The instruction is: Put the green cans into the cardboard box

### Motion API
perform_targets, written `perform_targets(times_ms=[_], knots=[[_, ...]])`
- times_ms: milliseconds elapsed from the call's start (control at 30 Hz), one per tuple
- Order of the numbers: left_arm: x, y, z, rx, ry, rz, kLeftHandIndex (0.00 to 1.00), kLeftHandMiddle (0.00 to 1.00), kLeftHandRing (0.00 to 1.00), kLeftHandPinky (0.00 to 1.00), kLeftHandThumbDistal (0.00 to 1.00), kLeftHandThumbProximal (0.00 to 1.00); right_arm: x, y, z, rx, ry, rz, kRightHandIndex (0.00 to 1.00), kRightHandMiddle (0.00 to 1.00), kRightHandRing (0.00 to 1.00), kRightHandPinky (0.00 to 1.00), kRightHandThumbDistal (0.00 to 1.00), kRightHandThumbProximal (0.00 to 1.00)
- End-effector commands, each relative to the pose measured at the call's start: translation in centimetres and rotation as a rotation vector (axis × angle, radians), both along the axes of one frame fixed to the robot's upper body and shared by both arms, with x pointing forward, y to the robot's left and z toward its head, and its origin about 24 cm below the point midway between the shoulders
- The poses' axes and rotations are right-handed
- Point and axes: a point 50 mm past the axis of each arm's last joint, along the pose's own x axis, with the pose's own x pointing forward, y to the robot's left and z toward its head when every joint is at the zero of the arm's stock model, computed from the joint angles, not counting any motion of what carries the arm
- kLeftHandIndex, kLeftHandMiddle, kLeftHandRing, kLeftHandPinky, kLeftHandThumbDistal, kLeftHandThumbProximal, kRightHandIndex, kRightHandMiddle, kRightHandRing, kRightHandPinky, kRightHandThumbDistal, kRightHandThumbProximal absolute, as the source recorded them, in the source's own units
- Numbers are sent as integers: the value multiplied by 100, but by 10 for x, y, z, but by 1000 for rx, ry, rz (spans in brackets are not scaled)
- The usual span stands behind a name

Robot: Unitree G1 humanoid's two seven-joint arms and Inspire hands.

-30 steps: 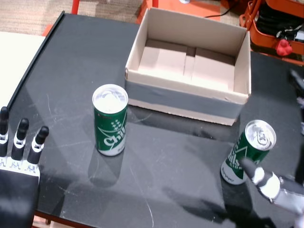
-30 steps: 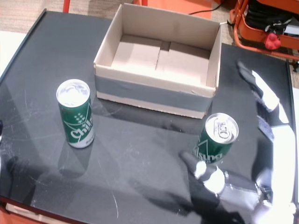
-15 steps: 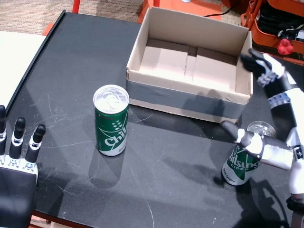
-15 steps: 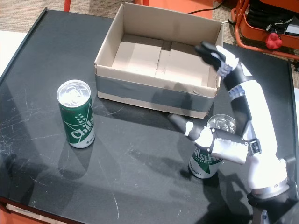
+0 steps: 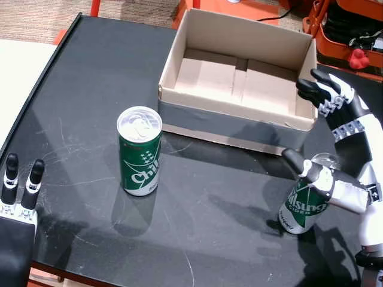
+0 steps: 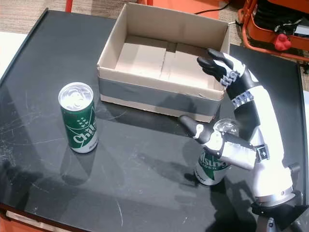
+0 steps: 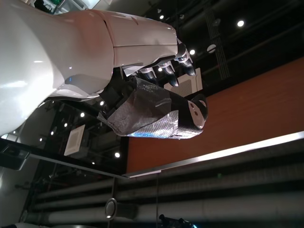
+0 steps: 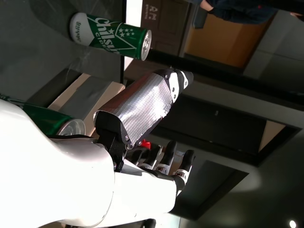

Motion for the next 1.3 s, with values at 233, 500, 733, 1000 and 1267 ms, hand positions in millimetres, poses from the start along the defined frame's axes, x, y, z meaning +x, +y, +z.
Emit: perform_targets(times_ms=[233,500,733,1000,1267], knots=[[-7,3,-4,8,15,13,80,75,84,92,32,48,-10,-7,-8,-16,31,-10,82,79,77,81,100,56],[-5,0,-6,-8,40,-18,81,73,83,91,28,45,-8,-11,0,-56,-5,-15,80,78,76,80,100,58],[3,-7,-13,-33,60,-105,84,76,85,93,34,34,13,-6,68,-166,-241,87,78,77,77,79,100,47],[8,-18,-19,-13,94,-106,83,74,84,94,32,45,25,1,118,-225,-336,144,77,77,77,78,100,47],[7,-20,-19,-27,104,-101,84,74,84,94,34,48,26,-8,112,-210,-316,74,78,77,77,79,100,48]])
